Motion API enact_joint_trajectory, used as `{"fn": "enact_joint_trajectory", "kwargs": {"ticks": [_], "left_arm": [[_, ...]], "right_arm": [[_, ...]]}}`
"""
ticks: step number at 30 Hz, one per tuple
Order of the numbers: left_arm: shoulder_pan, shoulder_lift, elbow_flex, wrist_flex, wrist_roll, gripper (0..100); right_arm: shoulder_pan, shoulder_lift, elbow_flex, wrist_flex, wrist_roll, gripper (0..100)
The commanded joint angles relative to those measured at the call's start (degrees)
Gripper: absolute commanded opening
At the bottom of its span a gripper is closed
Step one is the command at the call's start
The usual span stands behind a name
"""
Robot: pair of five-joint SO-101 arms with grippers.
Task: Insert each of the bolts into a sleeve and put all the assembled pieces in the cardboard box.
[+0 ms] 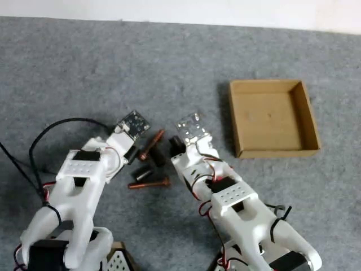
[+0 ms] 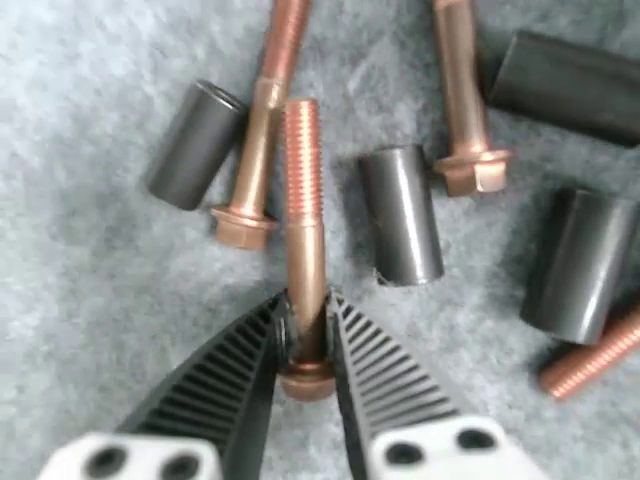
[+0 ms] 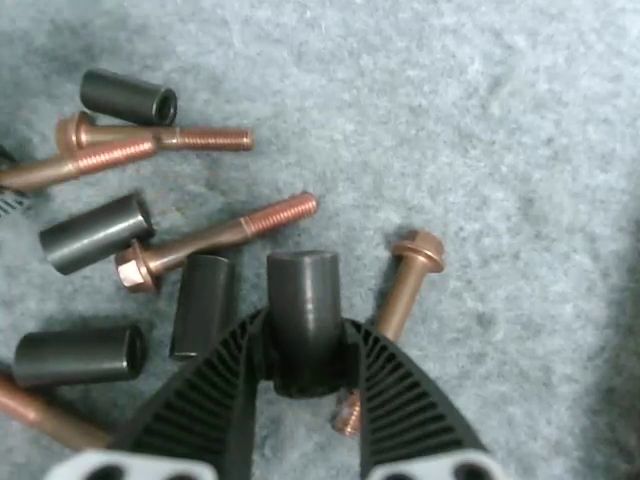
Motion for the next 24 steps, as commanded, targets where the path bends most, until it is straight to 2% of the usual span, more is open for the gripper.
{"fn": "enact_joint_trajectory", "kwargs": {"ticks": [1, 7, 13, 16, 21, 24], "left_arm": [[0.57, -4.26, -1.19, 3.25, -4.66, 1], [-1.19, -4.62, -9.36, 18.81, -26.11, 1], [-6.29, -4.18, -18.86, 31.47, -42.64, 1], [-8.57, -4.09, -21.32, 34.37, -47.47, 1], [-11.82, -3.12, -21.58, 34.11, -52.31, 1], [-13.49, 1.8, -23.52, 34.02, -53.19, 1]], "right_arm": [[0.31, -0.22, -0.57, -1.8, -0.53, 0.4], [0.31, -0.22, -0.57, -1.8, -0.53, 0.4], [0.31, -0.22, -0.66, -1.8, -0.53, 0.4], [0.31, -0.22, -0.66, -1.8, -0.53, 0.4], [0.31, -0.22, -0.66, -1.8, -0.53, 0.4], [0.31, -0.22, -0.57, -1.8, -0.53, 0.4]]}}
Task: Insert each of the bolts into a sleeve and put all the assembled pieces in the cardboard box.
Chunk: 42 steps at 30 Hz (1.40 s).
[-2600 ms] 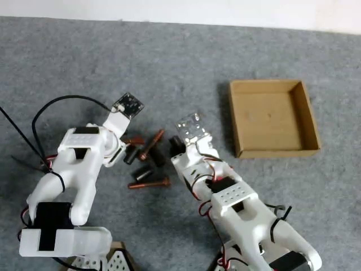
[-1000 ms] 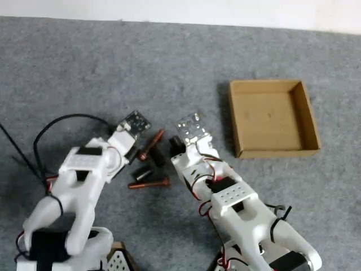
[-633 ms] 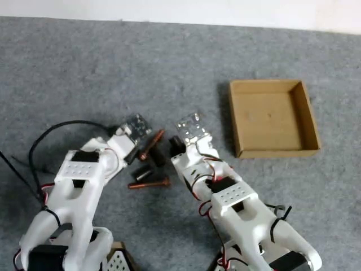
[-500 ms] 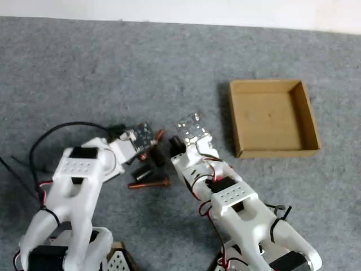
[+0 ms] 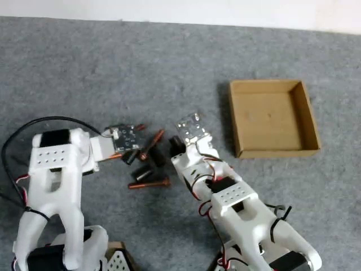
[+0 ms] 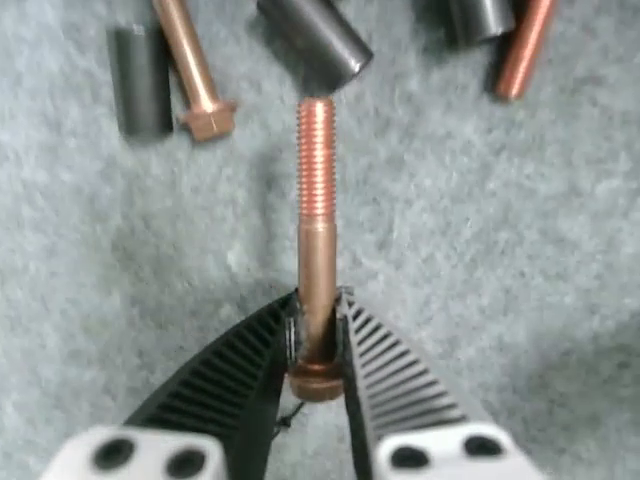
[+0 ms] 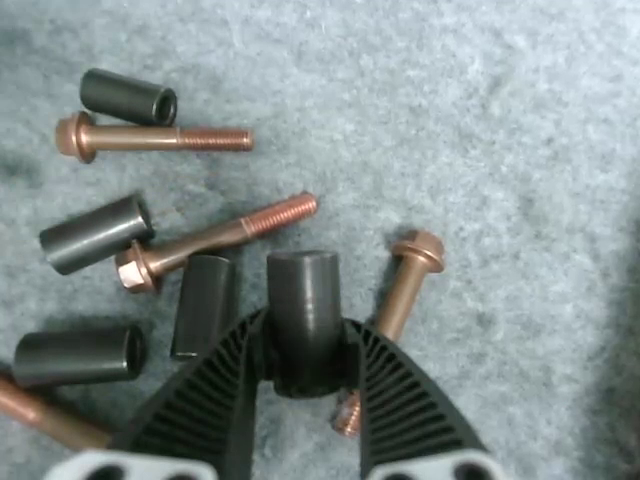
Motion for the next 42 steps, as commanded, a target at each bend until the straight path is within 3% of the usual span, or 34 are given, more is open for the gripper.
{"fn": "enact_joint_trajectory", "kwargs": {"ticks": [1, 11, 17, 27, 33, 42], "left_arm": [[-3.12, 6.37, -6.37, 0.35, -11.78, 1], [-9.71, 33.19, -24.4, 0.79, -11.43, 1], [-11.74, 42.15, -30.9, 0.79, -11.43, 1], [-10.51, 44.62, -35.03, 0.79, -4.4, 1], [-9.63, 44.18, -35.21, 0.62, 3.34, 16], [-8.22, 44.0, -37.23, 0.88, 13.01, 16]], "right_arm": [[0.31, -0.22, -0.57, -1.8, -0.53, 0.4], [0.31, -0.22, -0.48, -1.8, -0.53, 0.4], [0.31, -0.22, -0.48, -1.8, -0.53, 0.4], [0.31, -0.22, -0.48, -1.8, -0.53, 0.4], [0.31, -0.22, -0.48, -1.8, -0.53, 0.4], [0.31, -0.22, -0.48, -1.8, -0.53, 0.4]]}}
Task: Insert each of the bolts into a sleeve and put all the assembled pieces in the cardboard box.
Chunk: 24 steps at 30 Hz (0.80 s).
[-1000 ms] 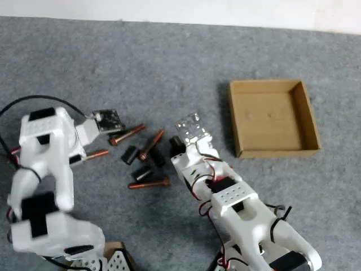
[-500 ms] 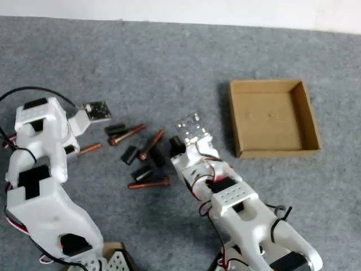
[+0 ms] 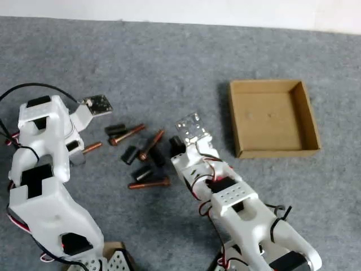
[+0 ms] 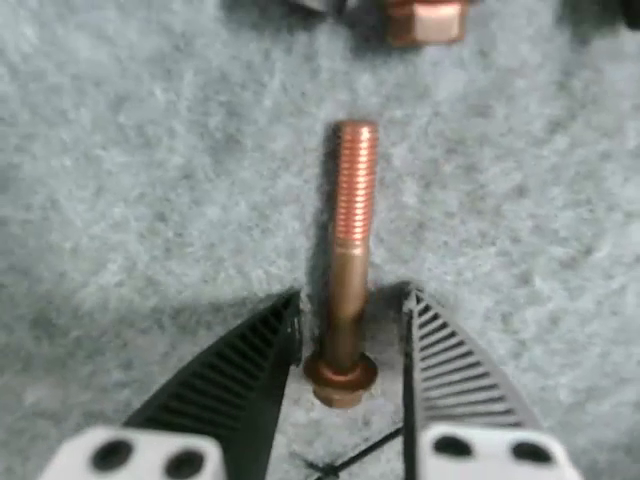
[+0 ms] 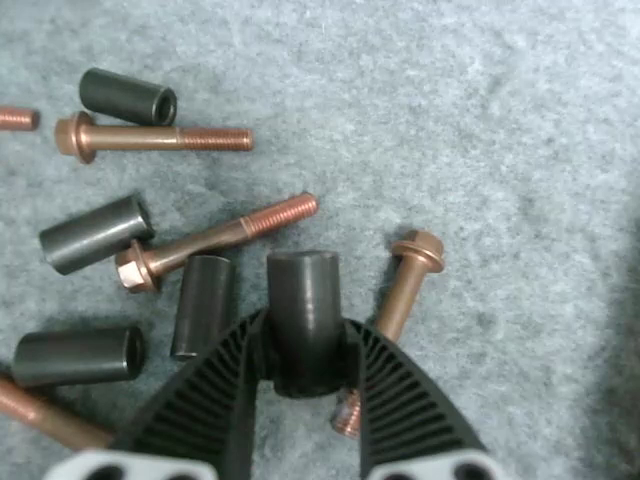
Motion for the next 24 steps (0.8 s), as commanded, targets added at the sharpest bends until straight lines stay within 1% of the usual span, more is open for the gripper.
{"fn": "enact_joint_trajectory", "kwargs": {"ticks": [1, 4, 8, 13, 16, 17, 18, 20, 24], "left_arm": [[1.54, -1.19, -5.58, 0.53, 9.23, 16], [1.54, -1.19, -7.52, 0.53, 19.87, 16], [1.45, -1.19, -7.69, 0.62, 37.71, 16], [1.63, -1.19, -8.13, 5.19, 68.75, 17], [2.59, -1.1, -8.04, 8.09, 84.66, 17], [3.21, -1.01, -8.04, 9.23, 88.97, 17], [3.65, -1.01, -8.04, 10.37, 92.66, 17], [5.32, -1.1, -8.04, 12.66, 97.41, 17], [6.11, -0.57, -7.52, 13.36, 100.04, 17]], "right_arm": [[0.31, -0.22, -0.48, -1.8, -0.53, 0.4], [0.31, -0.22, -0.48, -1.8, -0.53, 0.4], [0.31, -0.22, -0.57, -1.8, -0.53, 0.4], [0.31, -0.22, -0.57, -1.8, -0.53, 0.4], [0.31, -0.22, -0.57, -1.8, -0.53, 0.4], [0.31, -0.22, -0.57, -1.8, -0.53, 0.4], [0.31, -0.22, -0.57, -1.8, -0.53, 0.4], [0.31, -0.22, -0.57, -1.8, -0.53, 0.4], [0.31, -0.22, -0.48, -1.8, -0.53, 0.4]]}}
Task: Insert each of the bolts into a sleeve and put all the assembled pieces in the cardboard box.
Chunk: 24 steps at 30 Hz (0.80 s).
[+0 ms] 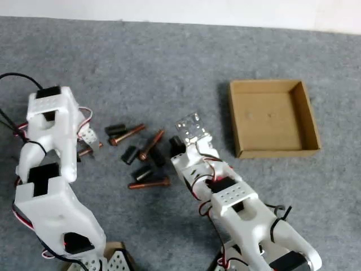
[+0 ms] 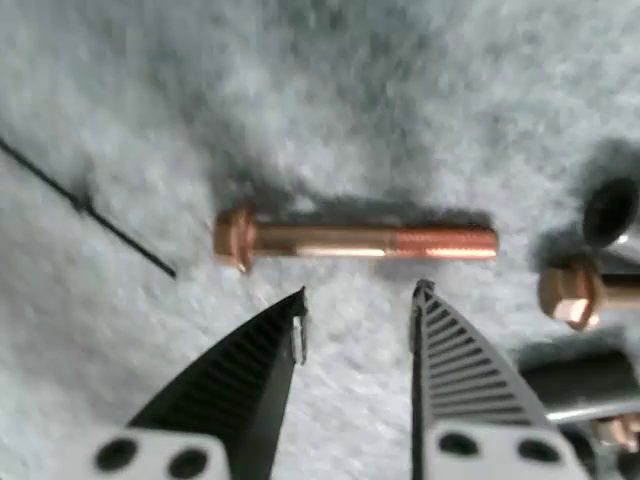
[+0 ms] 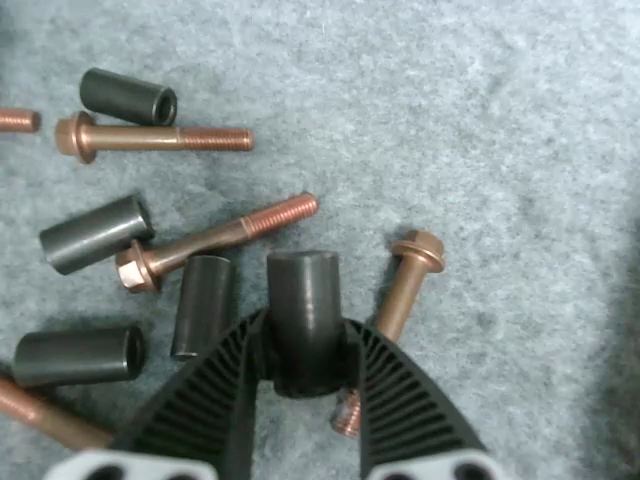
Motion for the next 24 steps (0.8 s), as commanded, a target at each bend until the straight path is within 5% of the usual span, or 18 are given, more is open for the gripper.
{"fn": "enact_joint_trajectory", "kwargs": {"ticks": [1, 10, 24], "left_arm": [[1.36, -0.57, -2.42, 1.23, 5.01, 17], [1.27, -0.57, -2.95, 0.53, 14.33, 17], [1.27, -0.48, 6.46, -16.7, 20.04, 17]], "right_arm": [[0.31, -0.22, -0.48, -1.8, -0.53, 0.4], [0.31, -0.22, -0.4, -1.8, -0.53, 0.4], [0.31, -0.22, -0.4, -1.8, -0.53, 0.4]]}}
